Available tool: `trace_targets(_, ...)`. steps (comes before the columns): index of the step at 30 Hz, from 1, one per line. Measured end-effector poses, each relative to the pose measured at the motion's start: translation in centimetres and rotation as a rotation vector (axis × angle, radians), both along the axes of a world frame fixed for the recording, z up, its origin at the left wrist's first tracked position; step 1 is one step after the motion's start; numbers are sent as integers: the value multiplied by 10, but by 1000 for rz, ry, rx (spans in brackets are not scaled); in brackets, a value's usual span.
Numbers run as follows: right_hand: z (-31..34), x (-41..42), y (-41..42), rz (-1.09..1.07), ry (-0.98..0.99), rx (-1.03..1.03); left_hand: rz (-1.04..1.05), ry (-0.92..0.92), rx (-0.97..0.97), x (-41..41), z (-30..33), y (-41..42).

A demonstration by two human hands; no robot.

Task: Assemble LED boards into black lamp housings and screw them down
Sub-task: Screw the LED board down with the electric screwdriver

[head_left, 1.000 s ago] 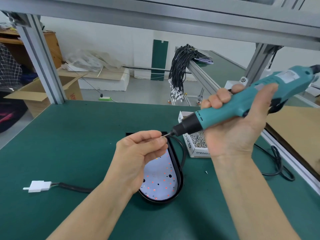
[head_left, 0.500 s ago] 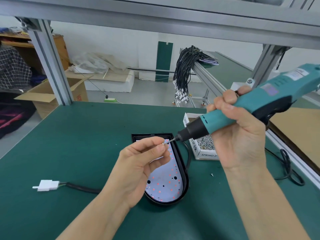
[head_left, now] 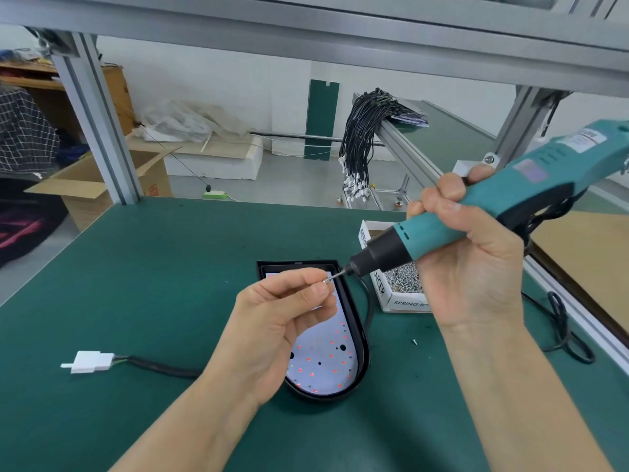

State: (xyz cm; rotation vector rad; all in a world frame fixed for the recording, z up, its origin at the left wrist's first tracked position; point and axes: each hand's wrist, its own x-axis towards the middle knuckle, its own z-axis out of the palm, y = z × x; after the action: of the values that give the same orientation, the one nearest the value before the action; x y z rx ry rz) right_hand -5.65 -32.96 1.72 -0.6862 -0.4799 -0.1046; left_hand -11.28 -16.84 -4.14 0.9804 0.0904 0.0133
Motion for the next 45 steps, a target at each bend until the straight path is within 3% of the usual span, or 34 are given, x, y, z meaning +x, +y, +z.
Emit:
trace_targets(16,-17,0,6,2,-32,-53,122,-33,302,10,-4,9)
trace_targets(38,-25,18,18,-33,83,62,194,21,337,15,-5,22)
trace_targets(42,-28,24,22,-36,92,49,478,162,471,24,-8,54)
trace_targets(45,-35,30,32,-29,122,17,322,338,584,23,-19,58)
